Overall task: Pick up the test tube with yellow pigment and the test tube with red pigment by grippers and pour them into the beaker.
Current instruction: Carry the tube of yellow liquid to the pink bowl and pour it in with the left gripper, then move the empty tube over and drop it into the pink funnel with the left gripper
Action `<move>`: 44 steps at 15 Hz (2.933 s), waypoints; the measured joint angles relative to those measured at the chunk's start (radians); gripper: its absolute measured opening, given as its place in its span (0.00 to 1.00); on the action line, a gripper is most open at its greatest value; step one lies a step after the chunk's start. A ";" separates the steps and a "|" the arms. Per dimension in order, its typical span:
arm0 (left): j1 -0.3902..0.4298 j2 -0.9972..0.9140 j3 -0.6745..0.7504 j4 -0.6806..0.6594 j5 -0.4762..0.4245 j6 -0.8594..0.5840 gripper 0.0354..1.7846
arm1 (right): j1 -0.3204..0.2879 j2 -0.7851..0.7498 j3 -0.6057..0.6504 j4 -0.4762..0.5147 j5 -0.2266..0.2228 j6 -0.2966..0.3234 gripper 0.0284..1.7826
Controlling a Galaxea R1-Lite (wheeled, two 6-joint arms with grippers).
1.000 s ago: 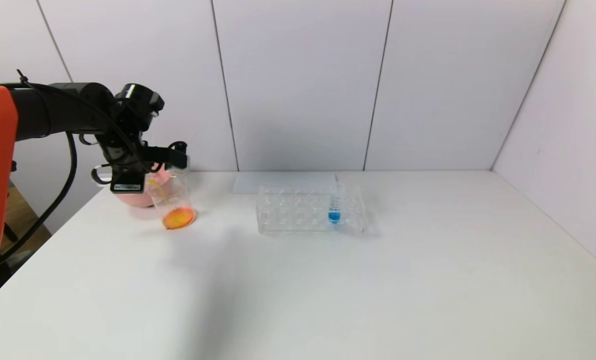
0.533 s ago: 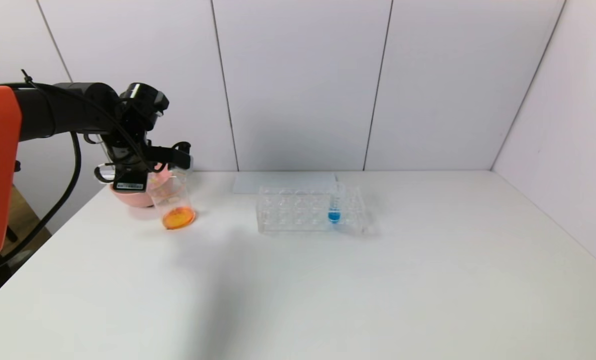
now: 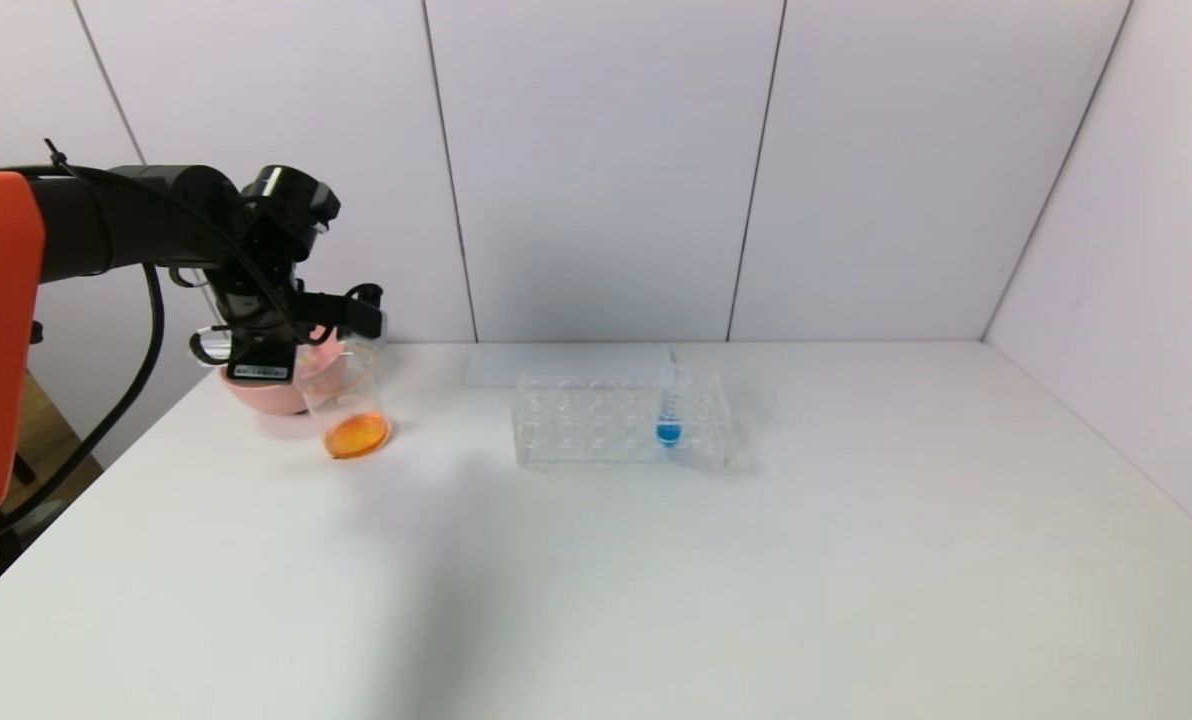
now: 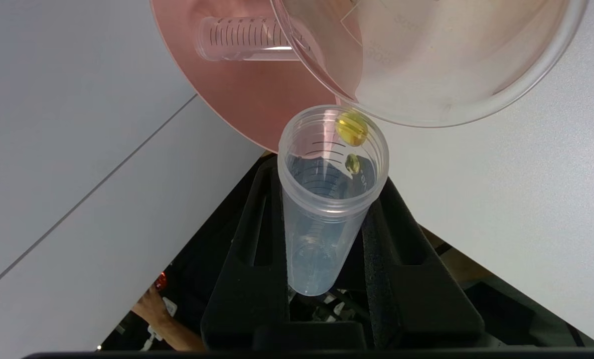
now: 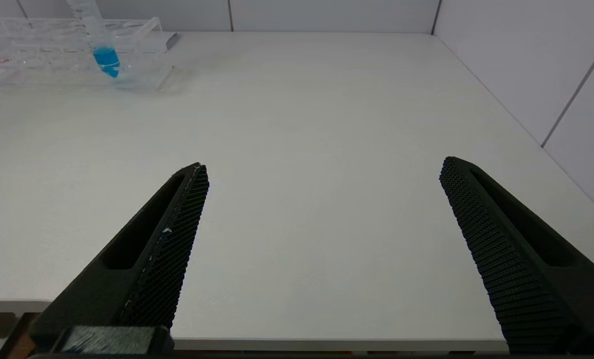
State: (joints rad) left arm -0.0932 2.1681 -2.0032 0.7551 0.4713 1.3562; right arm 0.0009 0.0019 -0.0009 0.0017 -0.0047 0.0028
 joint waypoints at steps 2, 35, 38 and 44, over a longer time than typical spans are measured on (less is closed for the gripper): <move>-0.003 0.000 0.000 0.000 0.000 0.000 0.23 | 0.000 0.000 0.000 0.000 0.000 0.000 0.95; -0.023 -0.028 0.010 -0.060 0.020 -0.006 0.23 | 0.000 0.000 0.000 0.000 0.000 0.000 0.95; -0.010 -0.055 0.016 -0.082 -0.101 -0.120 0.23 | 0.000 0.000 0.000 0.000 0.000 0.000 0.95; 0.060 -0.087 0.017 -0.141 -0.280 -0.332 0.23 | 0.000 0.000 0.000 0.000 0.000 0.000 0.95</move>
State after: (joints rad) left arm -0.0336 2.0806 -1.9864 0.6143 0.1909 1.0243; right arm 0.0009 0.0019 -0.0013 0.0017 -0.0043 0.0023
